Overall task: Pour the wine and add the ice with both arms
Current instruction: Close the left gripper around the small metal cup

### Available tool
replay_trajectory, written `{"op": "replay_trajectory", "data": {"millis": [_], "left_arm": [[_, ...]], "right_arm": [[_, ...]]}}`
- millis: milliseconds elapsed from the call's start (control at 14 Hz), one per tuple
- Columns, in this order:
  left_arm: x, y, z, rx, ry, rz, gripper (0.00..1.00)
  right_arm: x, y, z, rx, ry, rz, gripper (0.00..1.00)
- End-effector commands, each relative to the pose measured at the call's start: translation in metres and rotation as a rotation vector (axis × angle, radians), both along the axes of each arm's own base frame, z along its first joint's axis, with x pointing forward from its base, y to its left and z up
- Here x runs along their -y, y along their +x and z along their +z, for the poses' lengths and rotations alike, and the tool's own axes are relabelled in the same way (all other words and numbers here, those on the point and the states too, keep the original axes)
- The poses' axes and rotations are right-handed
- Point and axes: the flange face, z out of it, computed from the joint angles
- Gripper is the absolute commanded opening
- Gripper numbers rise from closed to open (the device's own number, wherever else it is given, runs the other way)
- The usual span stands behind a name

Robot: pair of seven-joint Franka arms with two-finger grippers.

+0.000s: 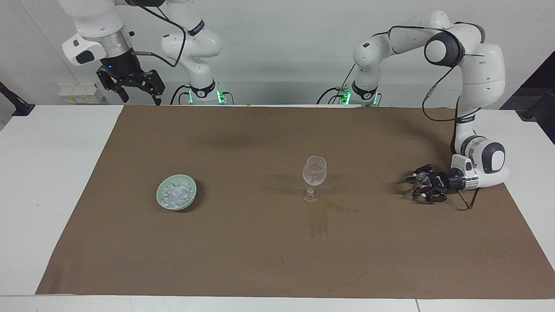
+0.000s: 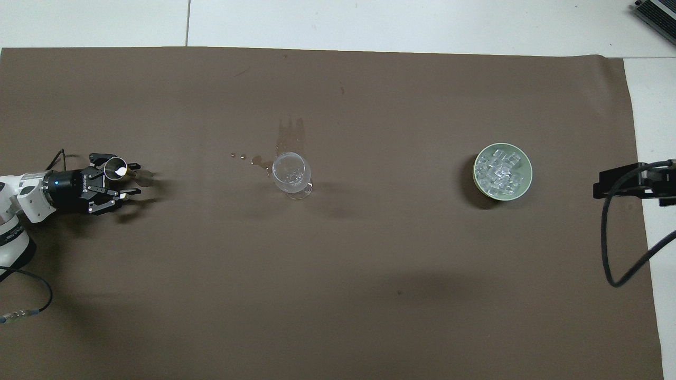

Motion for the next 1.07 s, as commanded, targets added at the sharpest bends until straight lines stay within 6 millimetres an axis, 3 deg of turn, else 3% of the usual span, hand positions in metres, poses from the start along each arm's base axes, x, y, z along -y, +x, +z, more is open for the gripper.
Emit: {"op": "replay_trajectory", "data": {"millis": [0,998], "left_arm": [[0.0012,-0.0025,-0.0021,0.023,-0.034,0.013,0.59],[-0.0047,-0.0045,-0.0011,0.027,-0.05,0.027,0.54]], "right_arm": [[0.0034,-0.0038,0.0024,0.015,-0.003,0.007,1.0],[0.0033,-0.0033,0.0016,0.013,-0.003,0.007,1.0]]}}
